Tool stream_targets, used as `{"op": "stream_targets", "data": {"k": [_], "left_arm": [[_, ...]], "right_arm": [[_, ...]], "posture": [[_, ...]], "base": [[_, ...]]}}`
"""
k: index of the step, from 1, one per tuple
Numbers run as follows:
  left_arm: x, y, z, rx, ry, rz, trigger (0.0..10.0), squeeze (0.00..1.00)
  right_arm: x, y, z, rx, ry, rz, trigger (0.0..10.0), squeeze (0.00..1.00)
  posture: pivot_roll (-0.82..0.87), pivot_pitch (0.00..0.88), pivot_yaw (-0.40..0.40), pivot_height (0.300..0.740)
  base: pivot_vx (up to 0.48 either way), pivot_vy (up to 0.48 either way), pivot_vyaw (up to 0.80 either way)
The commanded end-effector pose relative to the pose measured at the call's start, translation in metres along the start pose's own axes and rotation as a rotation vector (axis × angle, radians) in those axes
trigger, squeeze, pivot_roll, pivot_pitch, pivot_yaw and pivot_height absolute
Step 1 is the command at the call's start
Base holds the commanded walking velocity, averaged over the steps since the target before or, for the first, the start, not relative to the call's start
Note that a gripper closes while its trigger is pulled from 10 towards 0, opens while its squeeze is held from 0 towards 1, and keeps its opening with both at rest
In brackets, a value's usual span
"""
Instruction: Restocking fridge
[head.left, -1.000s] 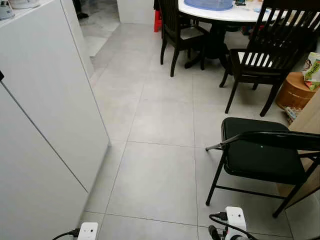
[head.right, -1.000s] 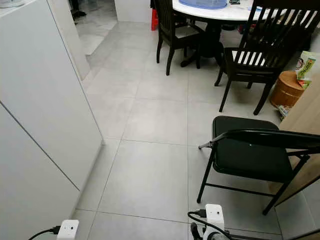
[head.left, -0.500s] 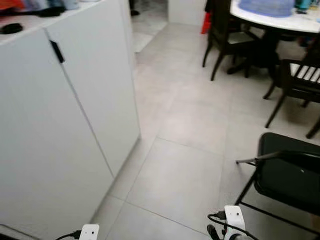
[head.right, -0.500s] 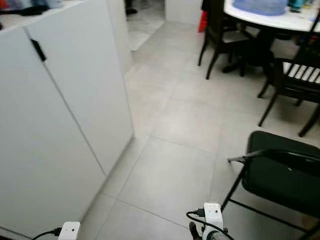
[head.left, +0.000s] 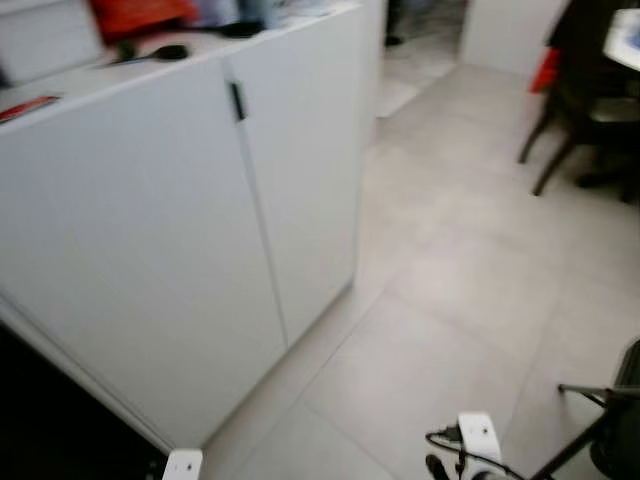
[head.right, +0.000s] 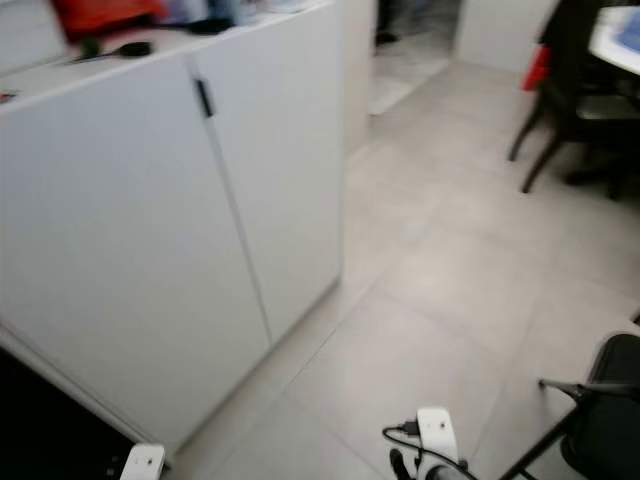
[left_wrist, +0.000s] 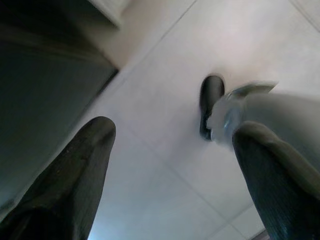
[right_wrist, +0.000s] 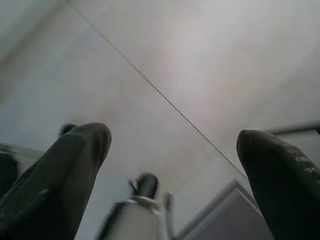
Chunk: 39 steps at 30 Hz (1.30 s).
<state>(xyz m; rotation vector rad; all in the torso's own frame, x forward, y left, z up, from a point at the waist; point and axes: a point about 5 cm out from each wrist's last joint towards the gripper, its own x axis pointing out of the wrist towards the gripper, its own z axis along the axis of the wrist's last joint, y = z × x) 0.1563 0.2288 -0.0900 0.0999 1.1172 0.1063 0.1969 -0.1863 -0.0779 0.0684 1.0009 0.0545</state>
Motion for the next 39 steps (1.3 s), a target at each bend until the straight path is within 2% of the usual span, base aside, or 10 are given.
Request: {"op": "stream_targets", "data": {"k": [1,13,27,31,39], "left_arm": [[0.0004,-0.0022,0.0029,0.026,0.002,-0.009,10.0,0.00],[0.0005,-0.0033,0.0028,0.027,0.006,-0.010,10.0,0.00],[0.0009,-0.0039,0.0075,-0.012,0.000,-0.003,10.0,0.00],[0.0010,-0.0038,0.0084,-0.030,-0.007,0.000,10.0,0.00],[0.0011,-0.0050,0.0100,-0.045,-0.016,0.000,10.0,0.00]], "right_arm": [[-0.0010,-0.0019,-0.0062,0.000,0.020,-0.001,10.0,0.00],[-0.0014,-0.0042,-0.0060,-0.019,0.031,0.005,10.0,0.00],[-0.0012,-0.0057,0.0004,-0.040,0.034,0.014,10.0,0.00],[-0.0010,-0.0055,0.0013,-0.019,0.027,0.011,10.0,0.00],[-0.0011,-0.0073,0.0012,0.015,0.030,-0.016,10.0,0.00]], "posture": [[0.06,0.000,0.001,0.740],[0.07,0.000,-0.010,0.740],[0.09,0.000,-0.032,0.740],[0.09,0.000,-0.033,0.740],[0.09,0.000,-0.038,0.740]], "base": [[0.000,0.000,0.80],[0.000,0.000,0.80],[0.000,0.000,0.80],[0.000,0.000,0.80],[0.000,0.000,0.00]]}}
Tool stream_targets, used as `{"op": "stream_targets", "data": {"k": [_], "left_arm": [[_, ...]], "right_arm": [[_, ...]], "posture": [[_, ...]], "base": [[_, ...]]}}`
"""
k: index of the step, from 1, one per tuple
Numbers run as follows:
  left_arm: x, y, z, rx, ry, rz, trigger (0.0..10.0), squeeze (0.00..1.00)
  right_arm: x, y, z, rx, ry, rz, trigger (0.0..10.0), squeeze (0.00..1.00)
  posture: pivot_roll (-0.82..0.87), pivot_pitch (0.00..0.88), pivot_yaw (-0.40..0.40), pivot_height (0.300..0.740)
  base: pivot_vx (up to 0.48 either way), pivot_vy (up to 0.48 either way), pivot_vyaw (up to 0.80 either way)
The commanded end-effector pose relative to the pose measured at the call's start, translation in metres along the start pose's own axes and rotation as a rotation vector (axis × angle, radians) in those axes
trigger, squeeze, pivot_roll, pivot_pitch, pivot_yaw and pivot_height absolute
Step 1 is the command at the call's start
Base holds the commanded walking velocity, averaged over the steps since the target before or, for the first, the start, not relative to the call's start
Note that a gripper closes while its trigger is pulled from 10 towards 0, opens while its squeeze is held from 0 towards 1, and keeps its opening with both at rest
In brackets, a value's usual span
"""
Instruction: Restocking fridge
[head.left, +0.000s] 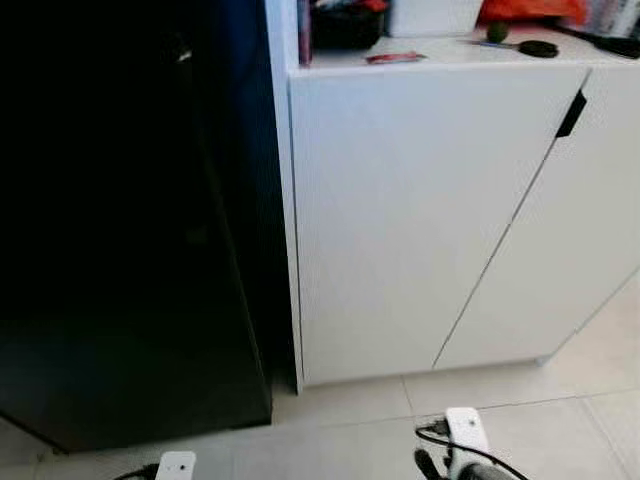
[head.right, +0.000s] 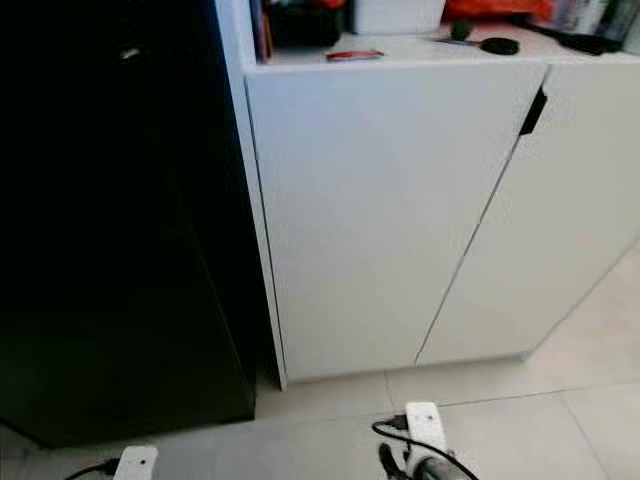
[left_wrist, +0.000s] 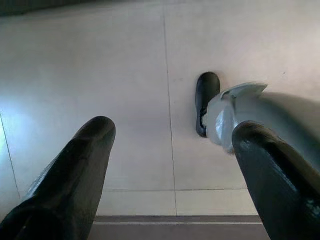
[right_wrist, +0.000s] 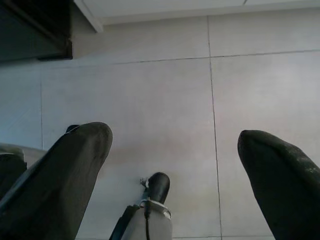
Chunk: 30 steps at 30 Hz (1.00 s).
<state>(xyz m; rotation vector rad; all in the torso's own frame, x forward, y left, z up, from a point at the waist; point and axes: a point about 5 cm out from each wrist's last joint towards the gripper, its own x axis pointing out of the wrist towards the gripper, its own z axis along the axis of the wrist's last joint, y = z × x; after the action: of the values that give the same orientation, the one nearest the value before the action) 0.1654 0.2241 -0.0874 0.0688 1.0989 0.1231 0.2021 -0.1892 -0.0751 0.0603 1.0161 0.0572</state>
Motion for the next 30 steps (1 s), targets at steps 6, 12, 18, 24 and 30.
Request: {"op": "stream_targets", "data": {"k": [6,12,18,24,30], "left_arm": [[0.0002,-0.0016,0.0000,-0.034,0.004,0.002,10.0,0.00],[0.0001,-0.0013,-0.0015,-0.019,0.015,-0.001,10.0,0.00],[0.0000,-0.0007,-0.0028,-0.010,0.021,-0.001,10.0,0.00],[-0.0002,-0.0001,-0.0040,0.005,0.023,-0.003,10.0,0.00],[-0.0003,0.0002,-0.0051,0.016,0.024,-0.007,10.0,0.00]], "right_arm": [[-0.0013,-0.0053,-0.0044,0.023,0.016,-0.018,10.0,0.00],[-0.0013,-0.0050,-0.0054,0.004,0.022,-0.012,10.0,0.00],[-0.0013,-0.0056,-0.0045,-0.032,0.010,-0.028,10.0,0.00],[-0.0012,-0.0040,-0.0089,0.038,0.016,-0.030,10.0,0.00],[-0.0012,-0.0029,-0.0107,0.032,0.021,-0.021,10.0,0.00]], "posture": [[0.08,0.000,-0.046,0.740],[0.08,0.000,-0.043,0.740],[0.07,0.000,-0.031,0.740],[0.06,0.000,-0.028,0.740],[0.05,0.000,-0.022,0.740]], "base": [[0.000,0.000,0.00],[0.000,0.264,0.00],[0.000,0.262,0.22],[0.000,0.265,0.27],[0.000,0.263,0.00]]}}
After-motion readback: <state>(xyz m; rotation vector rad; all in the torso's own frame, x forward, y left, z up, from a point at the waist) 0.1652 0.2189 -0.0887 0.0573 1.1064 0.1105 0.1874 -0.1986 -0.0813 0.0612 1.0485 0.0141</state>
